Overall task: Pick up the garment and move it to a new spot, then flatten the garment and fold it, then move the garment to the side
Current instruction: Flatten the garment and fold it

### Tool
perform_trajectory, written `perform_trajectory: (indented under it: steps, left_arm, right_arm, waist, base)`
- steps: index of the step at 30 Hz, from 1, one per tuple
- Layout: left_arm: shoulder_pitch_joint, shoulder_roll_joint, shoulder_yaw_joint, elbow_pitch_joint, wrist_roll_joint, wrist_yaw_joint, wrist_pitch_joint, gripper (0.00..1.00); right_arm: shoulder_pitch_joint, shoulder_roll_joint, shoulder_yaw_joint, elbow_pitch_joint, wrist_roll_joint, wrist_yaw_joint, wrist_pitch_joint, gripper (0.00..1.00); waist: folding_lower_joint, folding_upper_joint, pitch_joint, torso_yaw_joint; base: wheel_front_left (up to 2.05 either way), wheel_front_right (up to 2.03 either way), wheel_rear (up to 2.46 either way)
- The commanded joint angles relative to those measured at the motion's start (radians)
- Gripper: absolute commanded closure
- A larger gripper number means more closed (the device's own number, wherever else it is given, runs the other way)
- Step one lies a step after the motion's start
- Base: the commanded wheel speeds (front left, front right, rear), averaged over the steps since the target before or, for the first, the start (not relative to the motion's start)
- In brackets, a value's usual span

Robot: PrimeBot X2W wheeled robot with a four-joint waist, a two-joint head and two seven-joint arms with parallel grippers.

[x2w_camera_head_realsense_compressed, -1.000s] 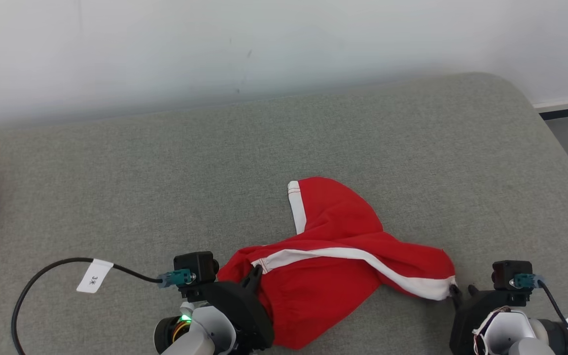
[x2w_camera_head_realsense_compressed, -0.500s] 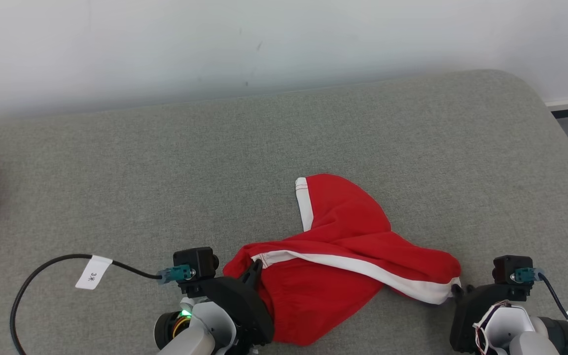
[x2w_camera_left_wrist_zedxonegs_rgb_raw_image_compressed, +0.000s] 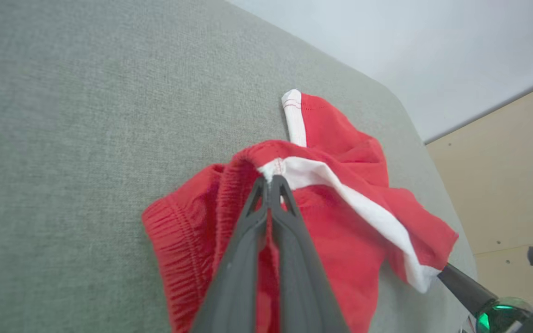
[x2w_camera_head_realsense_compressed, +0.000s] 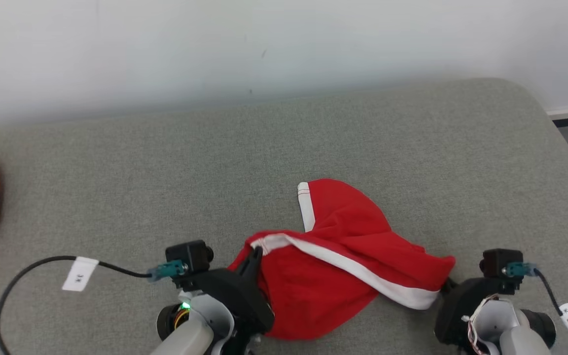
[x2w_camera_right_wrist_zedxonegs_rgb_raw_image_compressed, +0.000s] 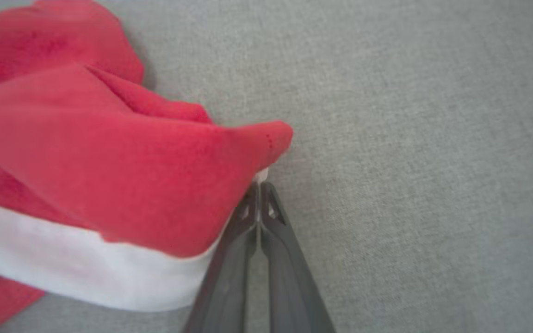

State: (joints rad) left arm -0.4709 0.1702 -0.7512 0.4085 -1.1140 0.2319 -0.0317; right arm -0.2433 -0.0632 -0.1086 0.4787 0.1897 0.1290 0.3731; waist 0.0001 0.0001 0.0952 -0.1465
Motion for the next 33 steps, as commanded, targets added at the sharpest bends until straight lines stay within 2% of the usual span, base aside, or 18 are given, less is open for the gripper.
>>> perform_trajectory:
  steps: [1, 5, 11, 16, 18, 19, 23, 26, 31, 33]
  left_arm:
    - [-0.002, -0.004, 0.015, -0.009, -0.015, -0.008, -0.013, 1.0]
    - [-0.037, 0.006, 0.07, -0.074, -0.037, -0.037, -0.051, 1.0]
    - [-0.108, 0.051, 0.149, -0.219, -0.069, -0.045, -0.042, 1.0]
    - [-0.192, 0.084, 0.211, -0.313, -0.119, -0.061, 0.013, 1.0]
    - [-0.232, 0.097, 0.215, -0.338, -0.152, -0.095, 0.066, 1.0]
    - [-0.246, 0.104, 0.228, -0.34, -0.177, -0.098, 0.093, 1.0]
    - [-0.343, 0.15, 0.279, -0.346, -0.219, -0.071, 0.172, 1.0]
    - [-0.427, 0.195, 0.317, -0.33, -0.201, -0.056, 0.192, 1.0]
    - [-0.556, 0.252, 0.347, -0.259, -0.148, -0.043, 0.19, 1.0]
    - [-0.609, 0.26, 0.355, -0.231, -0.117, -0.061, 0.16, 1.0]
  right_arm:
    - [0.002, 0.003, 0.003, -0.018, 0.029, 0.003, -0.008, 1.0]
    - [-0.021, 0.009, 0.015, -0.128, 0.213, 0.003, 0.009, 1.0]
    - [-0.044, -0.005, 0.007, -0.342, 0.415, 0.003, 0.13, 1.0]
    - [-0.126, 0.005, -0.044, -0.455, 0.533, 0.003, 0.212, 1.0]
    - [-0.179, 0.008, -0.045, -0.472, 0.554, 0.003, 0.247, 1.0]
    - [-0.208, 0.009, -0.044, -0.476, 0.568, 0.003, 0.264, 1.0]
    - [-0.336, 0.013, -0.043, -0.441, 0.641, 0.003, 0.298, 1.0]
    - [-0.447, 0.014, -0.026, -0.378, 0.627, 0.003, 0.279, 1.0]
    - [-0.648, 0.014, -0.006, -0.191, 0.611, 0.003, 0.164, 1.0]
    - [-0.738, 0.015, 0.006, -0.112, 0.573, 0.004, 0.093, 1.0]
  waist:
    - [-0.0001, -0.0001, -0.011, -0.003]
    - [-0.0001, -0.0001, -0.03, -0.013]
    - [-0.0001, -0.0001, -0.055, -0.031]
    - [-0.0001, -0.0001, -0.069, -0.061]
    - [-0.0001, -0.0001, -0.07, -0.078]
    - [-0.0001, -0.0001, -0.069, -0.087]
    - [-0.0001, -0.0001, -0.028, -0.131]
    - [-0.0001, -0.0001, 0.038, -0.156]
    - [-0.0001, -0.0001, 0.178, -0.176]
    - [-0.0001, -0.0001, 0.219, -0.176]
  base:
    - [0.0, 0.0, 0.0]
    - [0.0, 0.0, 0.0]
    - [0.0, 0.0, 0.0]
    - [0.0, 0.0, 0.0]
    - [0.0, 0.0, 0.0]
    - [0.0, 0.0, 0.0]
    - [0.0, 0.0, 0.0]
    - [0.0, 0.0, 0.0]
    - [0.0, 0.0, 0.0]
    - [0.0, 0.0, 0.0]
